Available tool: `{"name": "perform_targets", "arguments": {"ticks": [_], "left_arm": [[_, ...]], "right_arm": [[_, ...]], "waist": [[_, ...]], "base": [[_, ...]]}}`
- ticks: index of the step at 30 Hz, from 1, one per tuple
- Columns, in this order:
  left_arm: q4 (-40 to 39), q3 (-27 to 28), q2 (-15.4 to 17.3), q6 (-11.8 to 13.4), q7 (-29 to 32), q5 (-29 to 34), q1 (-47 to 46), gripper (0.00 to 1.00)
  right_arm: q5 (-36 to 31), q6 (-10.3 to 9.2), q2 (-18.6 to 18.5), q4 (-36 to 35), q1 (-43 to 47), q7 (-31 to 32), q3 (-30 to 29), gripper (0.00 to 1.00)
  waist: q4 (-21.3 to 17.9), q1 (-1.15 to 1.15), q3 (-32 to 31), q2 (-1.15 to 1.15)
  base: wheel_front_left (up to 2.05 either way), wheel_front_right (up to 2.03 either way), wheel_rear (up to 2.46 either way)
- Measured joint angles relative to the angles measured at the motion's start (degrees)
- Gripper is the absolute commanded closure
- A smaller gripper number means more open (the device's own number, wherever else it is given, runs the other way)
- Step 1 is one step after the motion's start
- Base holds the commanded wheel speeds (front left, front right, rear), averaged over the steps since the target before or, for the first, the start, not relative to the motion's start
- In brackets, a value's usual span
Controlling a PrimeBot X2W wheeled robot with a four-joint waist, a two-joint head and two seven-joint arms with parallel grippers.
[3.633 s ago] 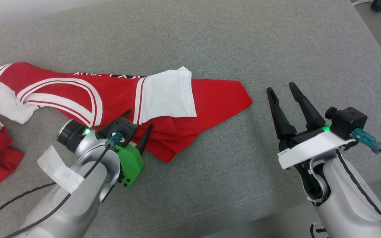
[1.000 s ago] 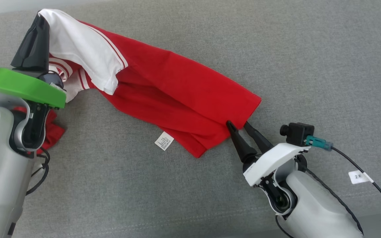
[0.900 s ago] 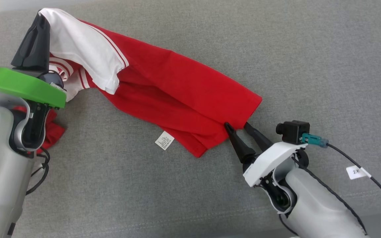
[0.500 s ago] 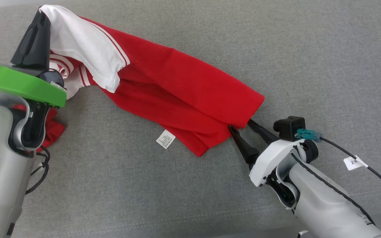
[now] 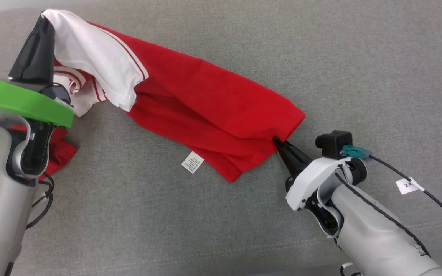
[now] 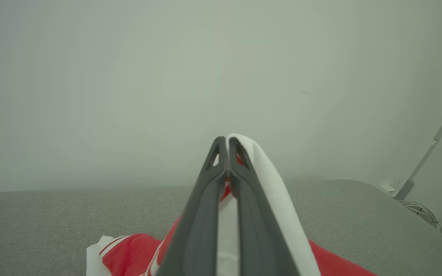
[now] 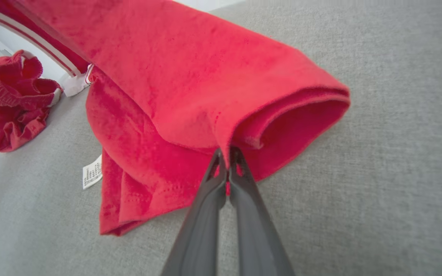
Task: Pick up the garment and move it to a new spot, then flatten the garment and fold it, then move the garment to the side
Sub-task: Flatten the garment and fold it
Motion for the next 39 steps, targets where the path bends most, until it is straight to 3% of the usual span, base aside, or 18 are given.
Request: {"name": "perform_targets", "arguments": {"ticks": [5,12,16,20,27,32,34,39], "left_arm": [[0.0,1.1,1.1,0.0,0.0,-0.8,0.4,1.0],[0.1,2.5,2.1,0.0,0.0,-1.5,0.7,1.0],[0.1,1.5,2.9,0.0,1.6,-1.9,2.2,1.0],[0.0,-1.1,3.6,-0.1,4.8,-2.4,5.2,1.0],[-0.2,-8.0,4.7,-0.6,11.7,-4.9,13.2,1.0],[-1.3,-13.1,4.9,-1.1,18.3,-8.4,19.4,1.0],[-1.8,-15.4,5.9,-1.1,22.3,-9.0,20.7,1.0],[-2.7,-16.5,7.5,-1.1,26.5,-11.9,20.9,1.0]], "right_arm": [[6.9,0.0,0.7,-5.8,0.0,-0.4,-2.6,1.0],[17.2,0.0,1.7,-22.3,-3.5,-0.5,-11.8,1.0],[22.4,-0.01,1.5,-26.2,-3.2,-0.5,-13.4,1.0],[25.4,-0.01,0.9,-27.4,-1.6,-0.5,-10.6,1.0],[31.6,-0.01,-5.0,-29.6,3.4,1.3,-7.2,1.0],[37.5,-0.01,-9.9,-31.8,6.9,7.5,-5.0,1.0],[39.9,-0.01,-13.0,-32.6,8.7,13.0,-1.9,1.0],[43.2,-0.01,-15.7,-33.3,9.2,22.7,3.7,1.0]], "waist": [[-0.3,0.0,-0.9,0.0],[-1.2,0.0,-2.7,0.0],[-1.6,0.0,-3.7,0.0],[-1.8,0.0,-4.6,0.0],[-1.5,0.0,-5.2,0.0],[-0.6,0.0,-5.7,0.0],[0.0,0.0,-5.9,0.0],[0.2,0.0,-5.3,0.0]], "base": [[0.0,0.0,0.0],[0.0,0.0,0.0],[0.0,0.0,0.0],[0.0,0.0,0.0],[0.0,0.0,0.0],[0.0,0.0,0.0],[0.0,0.0,0.0],[0.0,0.0,0.0]]}}
